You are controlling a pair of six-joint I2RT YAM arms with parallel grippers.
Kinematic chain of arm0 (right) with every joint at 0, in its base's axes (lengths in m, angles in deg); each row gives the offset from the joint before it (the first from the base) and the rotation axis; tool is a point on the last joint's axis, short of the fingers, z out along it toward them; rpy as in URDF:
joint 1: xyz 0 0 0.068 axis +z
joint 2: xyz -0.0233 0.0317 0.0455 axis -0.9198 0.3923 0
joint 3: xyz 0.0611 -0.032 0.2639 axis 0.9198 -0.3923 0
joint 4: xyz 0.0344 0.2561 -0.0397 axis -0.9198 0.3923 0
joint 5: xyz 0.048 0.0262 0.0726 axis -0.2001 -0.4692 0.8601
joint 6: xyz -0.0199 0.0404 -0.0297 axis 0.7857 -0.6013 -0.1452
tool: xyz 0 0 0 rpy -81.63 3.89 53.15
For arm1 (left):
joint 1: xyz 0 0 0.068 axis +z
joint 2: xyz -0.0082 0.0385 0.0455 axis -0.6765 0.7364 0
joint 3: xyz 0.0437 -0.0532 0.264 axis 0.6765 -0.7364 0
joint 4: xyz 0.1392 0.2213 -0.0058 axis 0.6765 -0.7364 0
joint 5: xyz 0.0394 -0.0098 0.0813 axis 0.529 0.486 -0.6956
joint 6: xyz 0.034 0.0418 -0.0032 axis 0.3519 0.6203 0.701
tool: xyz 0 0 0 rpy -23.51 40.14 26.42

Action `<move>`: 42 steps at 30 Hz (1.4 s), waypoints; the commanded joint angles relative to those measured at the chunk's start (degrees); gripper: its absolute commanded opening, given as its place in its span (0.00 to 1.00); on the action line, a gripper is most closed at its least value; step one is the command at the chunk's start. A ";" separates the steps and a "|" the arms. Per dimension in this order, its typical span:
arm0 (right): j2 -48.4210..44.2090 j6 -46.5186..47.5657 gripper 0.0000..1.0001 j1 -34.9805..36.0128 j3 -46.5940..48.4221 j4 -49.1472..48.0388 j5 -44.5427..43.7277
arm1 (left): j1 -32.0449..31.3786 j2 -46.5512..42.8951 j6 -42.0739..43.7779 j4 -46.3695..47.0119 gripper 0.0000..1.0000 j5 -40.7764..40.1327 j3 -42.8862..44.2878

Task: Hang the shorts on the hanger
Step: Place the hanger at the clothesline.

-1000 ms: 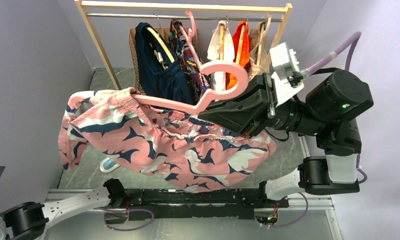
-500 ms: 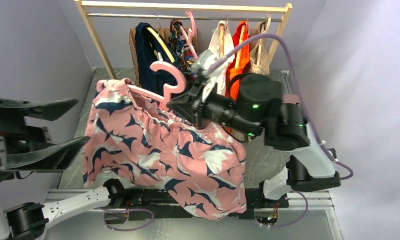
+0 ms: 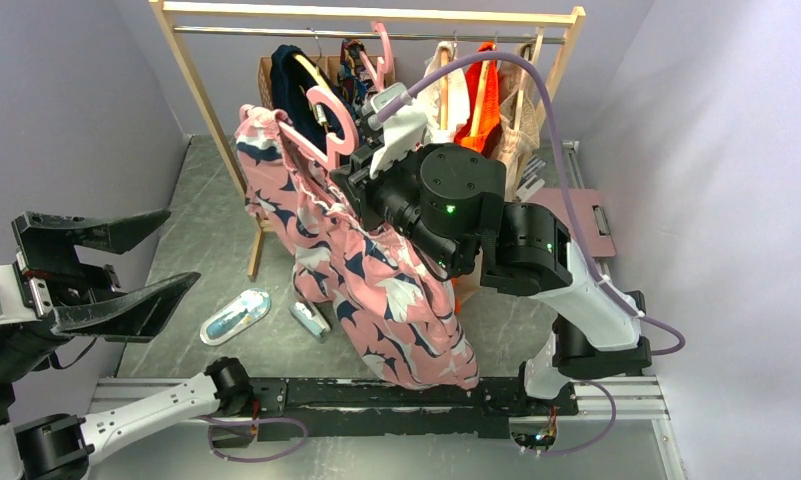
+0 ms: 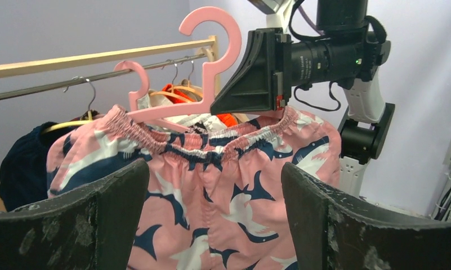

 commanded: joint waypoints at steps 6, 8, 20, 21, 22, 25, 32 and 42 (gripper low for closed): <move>0.31 -2.12 0.00 0.08 -0.08 -6.43 -8.41 | -0.05 -1.22 -1.80 1.24 0.89 -9.69 -4.43; 1.17 -2.24 0.00 0.10 0.40 -6.61 -8.64 | -0.05 -1.14 -1.94 0.84 0.89 -10.22 -4.78; 3.87 -4.08 0.00 0.10 -3.29 -14.45 -11.54 | -0.05 -5.84 -5.83 1.40 0.88 -14.55 -14.03; 3.67 -4.15 0.00 0.10 -4.02 -15.77 -11.79 | -0.05 -6.66 -6.13 1.88 0.88 -14.37 -14.89; 3.23 -4.19 0.00 0.10 -4.71 -17.24 -12.05 | -0.07 -7.39 -6.36 2.44 0.88 -14.21 -15.63; 2.10 -3.58 0.00 0.08 -6.52 -22.59 -13.11 | -0.05 -8.58 -6.78 3.87 0.88 -14.06 -16.75; 5.57 1.62 0.00 0.02 -4.23 -29.60 -15.89 | -0.09 -7.42 -6.21 2.80 0.88 -14.89 -14.92; 6.54 3.98 0.00 -2.17 -7.67 -40.43 -17.50 | -0.06 -10.57 -6.56 3.96 0.88 -16.56 -18.03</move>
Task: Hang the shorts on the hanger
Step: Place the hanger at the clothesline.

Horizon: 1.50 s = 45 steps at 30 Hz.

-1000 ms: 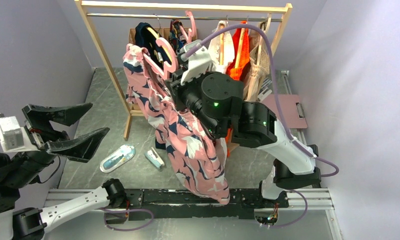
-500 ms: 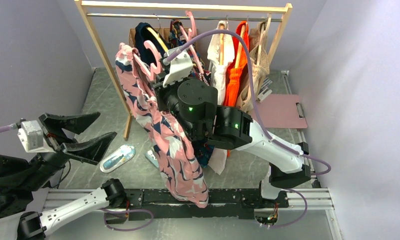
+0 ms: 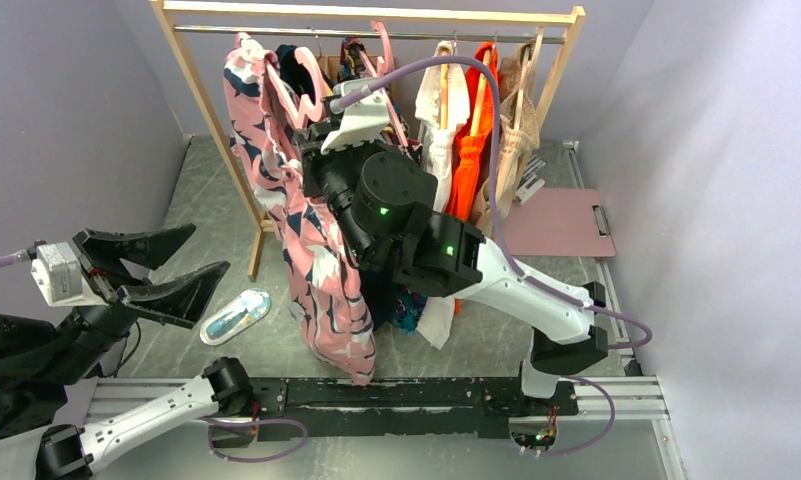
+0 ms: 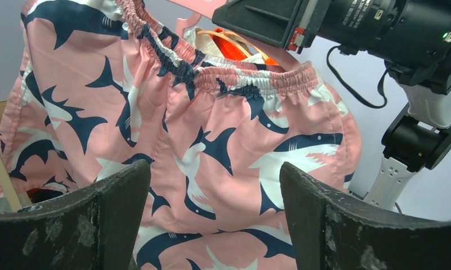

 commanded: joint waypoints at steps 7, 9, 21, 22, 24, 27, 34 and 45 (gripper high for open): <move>2.83 -4.39 0.00 -4.26 1.09 -9.73 2.04 | -0.05 -3.71 -1.20 1.75 0.88 -2.31 -1.87; 3.81 -5.00 0.00 -4.29 2.05 -9.65 2.87 | -0.07 -4.11 -1.37 1.71 0.88 -2.28 -2.10; 2.80 -8.78 0.00 -4.29 -7.85 -15.43 -0.53 | -0.07 -5.53 -2.57 0.91 0.88 -2.14 -3.88; 3.51 -8.80 0.00 -4.29 -7.24 -15.57 -0.78 | -0.07 -5.61 -2.75 0.91 0.88 -2.28 -3.97; 4.57 -8.25 0.00 -4.29 -6.96 -17.51 -1.43 | -0.05 -5.83 -2.83 1.20 0.88 -2.28 -4.29; 5.95 -6.16 0.00 -4.29 -7.42 -21.91 -2.77 | -0.05 -6.21 -3.19 1.52 0.88 -2.17 -4.95; 8.35 -3.07 0.00 -4.38 -8.26 -29.85 -3.17 | -0.09 -8.52 -4.14 1.75 0.88 -3.82 -8.39; 13.89 -4.69 0.00 -6.47 -3.45 -28.58 -2.13 | -0.08 -12.67 -3.53 1.43 0.88 -9.28 -13.44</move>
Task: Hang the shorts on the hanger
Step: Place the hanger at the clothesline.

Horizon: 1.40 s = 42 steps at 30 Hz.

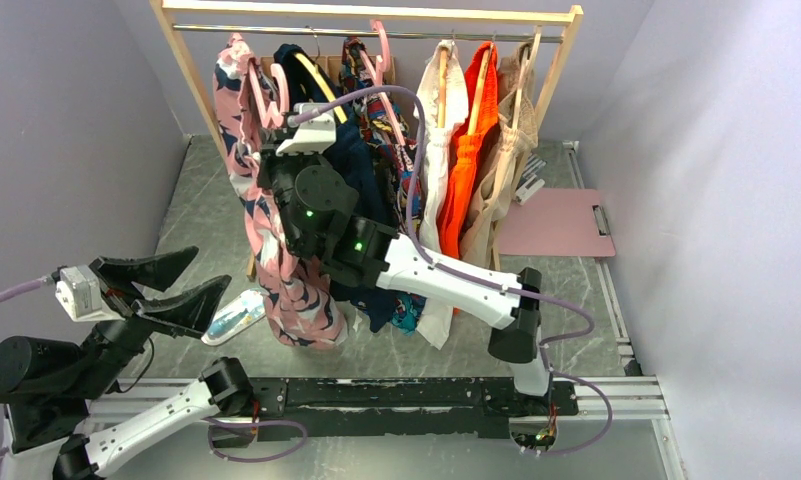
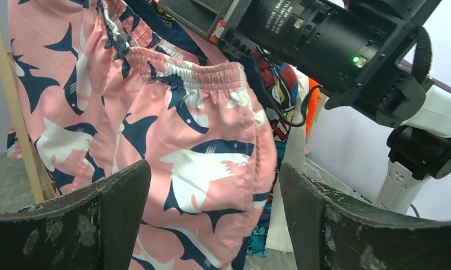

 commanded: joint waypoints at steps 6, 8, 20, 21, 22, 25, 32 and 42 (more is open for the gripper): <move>-1.92 -5.22 0.00 -1.09 0.24 0.28 0.57 | -0.06 3.73 4.25 4.79 0.88 -3.06 4.04; -3.42 -7.15 0.00 -1.21 -0.83 2.24 1.42 | -0.05 6.65 5.74 5.05 0.88 -1.83 7.57; -13.76 -13.64 0.00 -1.21 -7.34 13.39 7.88 | -0.13 16.96 7.64 12.13 0.88 -2.99 12.19; -14.43 -13.41 0.00 -1.22 -8.19 13.40 7.62 | -0.13 18.55 5.93 11.64 0.87 -4.31 13.43; -15.37 -12.63 0.00 -1.19 -9.23 13.07 6.94 | -0.13 21.07 3.09 10.60 0.87 -6.00 15.14; -16.99 -11.00 0.00 -1.22 -11.67 11.86 5.85 | -0.22 27.49 -6.69 3.59 0.85 -13.31 22.96; -19.29 -10.08 0.00 -1.18 -14.63 11.52 6.71 | -0.39 31.80 -22.58 4.76 0.86 -11.04 23.76; -23.04 -9.24 0.00 -1.20 -20.01 9.15 14.07 | -0.38 36.76 -32.05 7.38 0.78 -11.80 25.38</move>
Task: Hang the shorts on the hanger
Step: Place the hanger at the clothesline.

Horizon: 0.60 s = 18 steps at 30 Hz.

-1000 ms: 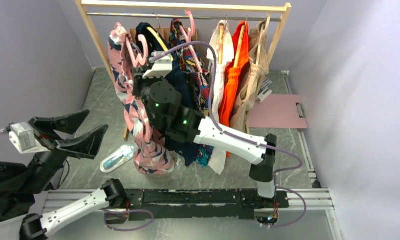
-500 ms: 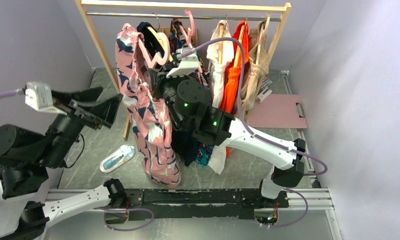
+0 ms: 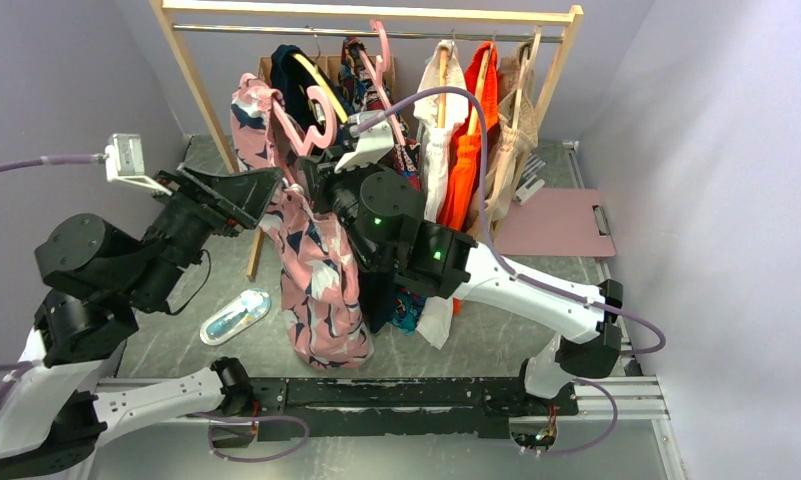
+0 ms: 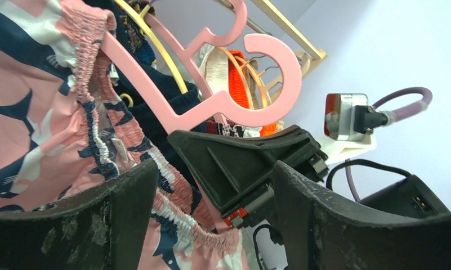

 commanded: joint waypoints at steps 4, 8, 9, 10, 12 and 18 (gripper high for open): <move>-4.04 0.89 0.00 0.06 -1.43 -3.48 4.71 | -0.18 3.30 -7.45 1.79 0.78 -2.17 2.22; -5.19 0.89 0.00 0.06 -2.56 -3.20 5.56 | -0.24 5.43 -9.82 -0.15 0.82 -2.38 3.76; -5.51 0.84 0.00 0.06 -2.96 -3.11 5.67 | -0.24 5.43 -10.48 -0.04 0.83 -2.54 3.49; -5.83 0.76 0.00 0.07 -3.42 -3.10 5.83 | -0.24 5.26 -11.44 0.20 0.83 -2.66 3.05; -6.76 0.65 0.00 0.12 -4.43 -3.16 6.39 | -0.23 5.15 -12.52 0.95 0.84 -2.28 2.29; -9.53 0.40 0.00 0.06 -7.76 -3.03 6.82 | -0.16 7.69 -15.08 -2.45 0.84 -2.26 3.51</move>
